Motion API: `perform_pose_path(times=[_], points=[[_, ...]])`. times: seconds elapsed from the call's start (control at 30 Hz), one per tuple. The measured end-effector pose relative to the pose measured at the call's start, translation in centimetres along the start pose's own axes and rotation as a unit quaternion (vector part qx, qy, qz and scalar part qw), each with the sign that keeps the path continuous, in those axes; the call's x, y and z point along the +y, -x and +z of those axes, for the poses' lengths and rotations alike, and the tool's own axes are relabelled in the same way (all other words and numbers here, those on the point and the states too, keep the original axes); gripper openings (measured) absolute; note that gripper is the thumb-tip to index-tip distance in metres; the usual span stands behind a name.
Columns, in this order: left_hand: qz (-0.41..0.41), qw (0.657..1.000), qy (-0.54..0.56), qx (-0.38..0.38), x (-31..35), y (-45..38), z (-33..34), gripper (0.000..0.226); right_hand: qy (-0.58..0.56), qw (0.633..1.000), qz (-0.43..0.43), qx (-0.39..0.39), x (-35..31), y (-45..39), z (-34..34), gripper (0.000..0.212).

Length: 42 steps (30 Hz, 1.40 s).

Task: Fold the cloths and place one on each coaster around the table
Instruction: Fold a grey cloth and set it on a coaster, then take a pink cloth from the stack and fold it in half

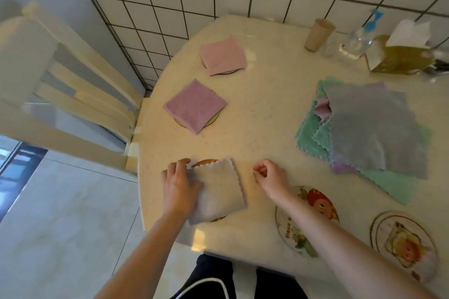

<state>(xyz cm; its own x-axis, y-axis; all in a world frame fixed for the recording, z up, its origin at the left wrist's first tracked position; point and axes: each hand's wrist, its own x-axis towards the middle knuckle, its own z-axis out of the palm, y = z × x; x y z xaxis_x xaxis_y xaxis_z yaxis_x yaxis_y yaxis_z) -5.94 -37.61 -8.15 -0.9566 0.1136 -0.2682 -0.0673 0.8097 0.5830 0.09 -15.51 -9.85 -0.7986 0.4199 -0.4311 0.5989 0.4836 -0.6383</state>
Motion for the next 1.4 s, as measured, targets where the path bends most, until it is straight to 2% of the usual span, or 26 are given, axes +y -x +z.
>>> perform_pose_path(times=[0.17,0.3,0.4,0.57,0.67,0.77,0.83,0.93,1.0,1.07,1.17,1.23,1.3,1.4], points=[[0.096,0.994,-0.043,-0.002,7.1,0.7,4.7,0.041,-0.004,0.999,-0.03,0.013,5.9,-1.0,-7.2,0.013],[0.147,0.986,-0.039,-0.073,14.1,3.1,11.6,0.034,0.01,0.998,-0.057,0.037,12.4,-1.3,-13.6,0.015],[0.222,0.966,-0.068,-0.11,17.8,4.2,16.4,0.035,0.033,0.993,-0.078,0.076,16.6,-1.6,-17.2,0.01],[0.329,0.926,-0.122,-0.14,24.5,4.8,23.1,0.041,0.171,0.972,-0.097,0.132,22.7,-1.5,-24.2,0.019],[0.382,0.896,-0.185,-0.13,27.0,4.4,25.5,0.047,0.268,0.948,-0.107,0.138,25.2,-2.4,-26.4,0.036],[0.383,0.885,-0.237,-0.116,28.7,3.8,26.7,0.057,0.338,0.922,-0.145,0.12,26.7,-3.7,-27.2,0.043],[0.378,0.882,-0.259,-0.109,29.4,3.4,27.0,0.059,0.353,0.914,-0.167,0.113,27.1,-4.5,-27.6,0.037],[0.392,0.874,-0.268,-0.102,29.3,2.7,26.9,0.051,0.354,0.913,-0.174,0.099,27.3,-5.6,-28.3,0.028],[0.387,0.874,-0.273,-0.107,29.5,2.7,26.7,0.052,0.334,0.921,-0.172,0.102,27.2,-6.2,-28.8,0.02],[0.361,0.876,-0.292,-0.13,30.4,3.1,26.6,0.063,0.295,0.931,-0.176,0.128,26.6,-6.7,-29.5,0.013],[0.316,0.883,-0.312,-0.151,32.3,3.3,26.8,0.075,0.229,0.931,-0.222,0.177,25.4,-7.1,-29.9,0.004],[0.279,0.899,-0.302,-0.15,33.4,2.7,26.9,0.063,0.208,0.934,-0.246,0.156,25.1,-7.5,-30.6,0.017],[0.283,0.906,-0.291,-0.122,33.4,1.7,27.1,0.042,0.213,0.936,-0.263,0.098,25.2,-8.0,-31.5,0.02],[0.322,0.905,-0.261,-0.095,31.9,0.2,26.1,0.04,0.258,0.929,-0.261,0.053,25.9,-8.6,-33.0,0.023]])
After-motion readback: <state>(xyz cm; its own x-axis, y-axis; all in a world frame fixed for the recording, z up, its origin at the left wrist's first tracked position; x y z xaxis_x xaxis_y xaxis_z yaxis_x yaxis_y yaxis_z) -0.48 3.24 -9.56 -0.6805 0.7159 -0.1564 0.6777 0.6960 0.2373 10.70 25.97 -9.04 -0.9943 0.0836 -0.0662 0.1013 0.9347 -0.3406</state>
